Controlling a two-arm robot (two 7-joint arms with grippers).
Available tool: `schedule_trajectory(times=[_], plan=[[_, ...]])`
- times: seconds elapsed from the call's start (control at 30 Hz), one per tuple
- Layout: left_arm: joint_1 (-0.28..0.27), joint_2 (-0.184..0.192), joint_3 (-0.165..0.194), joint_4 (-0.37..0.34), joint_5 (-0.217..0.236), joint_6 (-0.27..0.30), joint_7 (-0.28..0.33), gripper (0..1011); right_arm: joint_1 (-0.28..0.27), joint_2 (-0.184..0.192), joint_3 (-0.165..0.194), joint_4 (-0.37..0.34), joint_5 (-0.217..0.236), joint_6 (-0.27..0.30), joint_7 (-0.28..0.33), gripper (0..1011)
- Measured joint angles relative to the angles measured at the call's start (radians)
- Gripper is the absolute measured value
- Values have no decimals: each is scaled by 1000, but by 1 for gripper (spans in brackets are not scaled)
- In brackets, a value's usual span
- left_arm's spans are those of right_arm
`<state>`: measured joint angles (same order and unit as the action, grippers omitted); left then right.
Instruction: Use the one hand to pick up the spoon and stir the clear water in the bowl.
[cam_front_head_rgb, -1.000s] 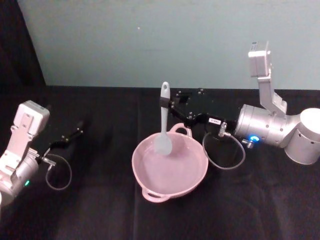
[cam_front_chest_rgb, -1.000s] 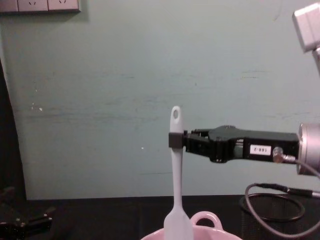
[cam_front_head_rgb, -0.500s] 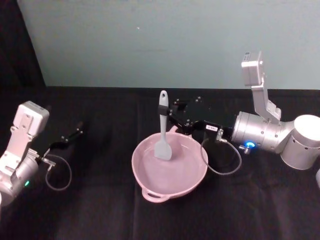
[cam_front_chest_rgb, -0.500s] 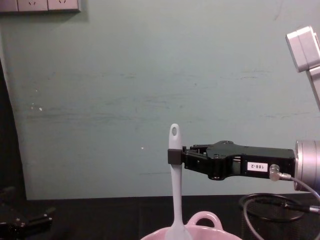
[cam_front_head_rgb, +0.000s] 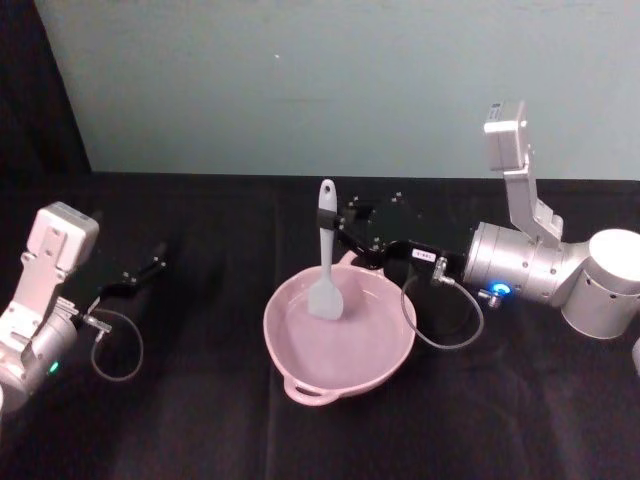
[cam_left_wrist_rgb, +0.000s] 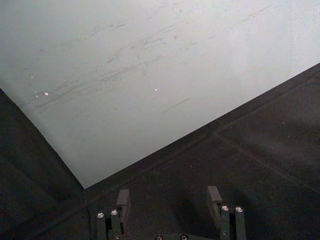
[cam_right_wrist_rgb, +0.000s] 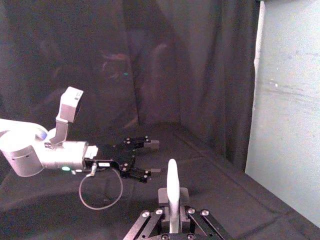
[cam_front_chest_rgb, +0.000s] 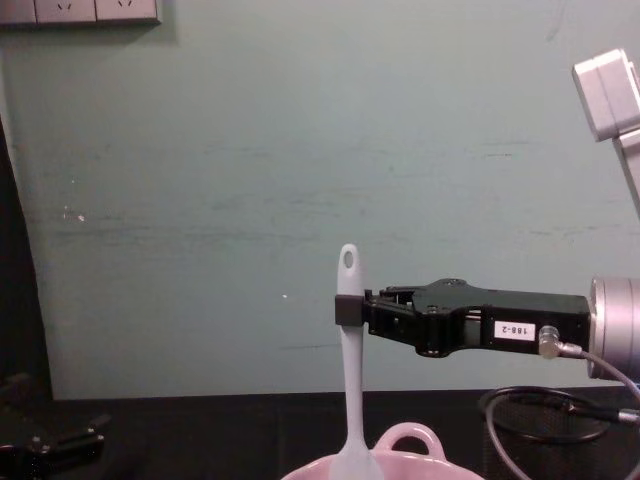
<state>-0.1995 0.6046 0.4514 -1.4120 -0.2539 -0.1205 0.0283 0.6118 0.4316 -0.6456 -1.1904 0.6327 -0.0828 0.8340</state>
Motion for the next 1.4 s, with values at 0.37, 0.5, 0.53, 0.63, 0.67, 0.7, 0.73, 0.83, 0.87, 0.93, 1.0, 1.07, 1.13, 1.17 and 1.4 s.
schedule_trajectory(times=[0.37, 0.5, 0.53, 0.63, 0.67, 0.7, 0.73, 0.83, 0.87, 0.93, 1.0, 1.07, 1.13, 1.17, 1.4], plan=[[0, 0, 0, 0, 0, 0, 0, 1005, 4, -17, -28, 23, -27, -9, 61, 112], [0, 0, 0, 0, 0, 0, 0, 1005, 16, -42, -33, 52, -37, -30, 67, 112], [0, 0, 0, 0, 0, 0, 0, 1005, 21, -53, -33, 67, -42, -43, 68, 112], [0, 0, 0, 0, 0, 0, 0, 1005, 31, -71, -31, 92, -51, -68, 68, 112], [0, 0, 0, 0, 0, 0, 0, 1005, 38, -82, -28, 106, -58, -84, 67, 112], [0, 0, 0, 0, 0, 0, 0, 1005, 45, -93, -24, 123, -66, -100, 63, 112], [0, 0, 0, 0, 0, 0, 0, 1005, 48, -97, -22, 132, -69, -107, 61, 112], [0, 0, 0, 0, 0, 0, 0, 1005, 58, -109, -13, 154, -80, -127, 50, 112], [0, 0, 0, 0, 0, 0, 0, 1005, 61, -112, -6, 163, -88, -138, 40, 112], [0, 0, 0, 0, 0, 0, 0, 1005, 61, -111, 6, 166, -98, -147, 23, 112], [0, 0, 0, 0, 0, 0, 0, 1005, 59, -106, 14, 163, -103, -149, 12, 112], [0, 0, 0, 0, 0, 0, 0, 1005, 49, -94, 25, 147, -112, -149, -4, 112], [0, 0, 0, 0, 0, 0, 0, 1005, 36, -79, 37, 125, -120, -148, -20, 112], [0, 0, 0, 0, 0, 0, 0, 1005, 30, -73, 41, 116, -122, -147, -25, 112], [0, 0, 0, 0, 0, 0, 0, 1005, -26, -14, 68, 18, -132, -112, -46, 112]])
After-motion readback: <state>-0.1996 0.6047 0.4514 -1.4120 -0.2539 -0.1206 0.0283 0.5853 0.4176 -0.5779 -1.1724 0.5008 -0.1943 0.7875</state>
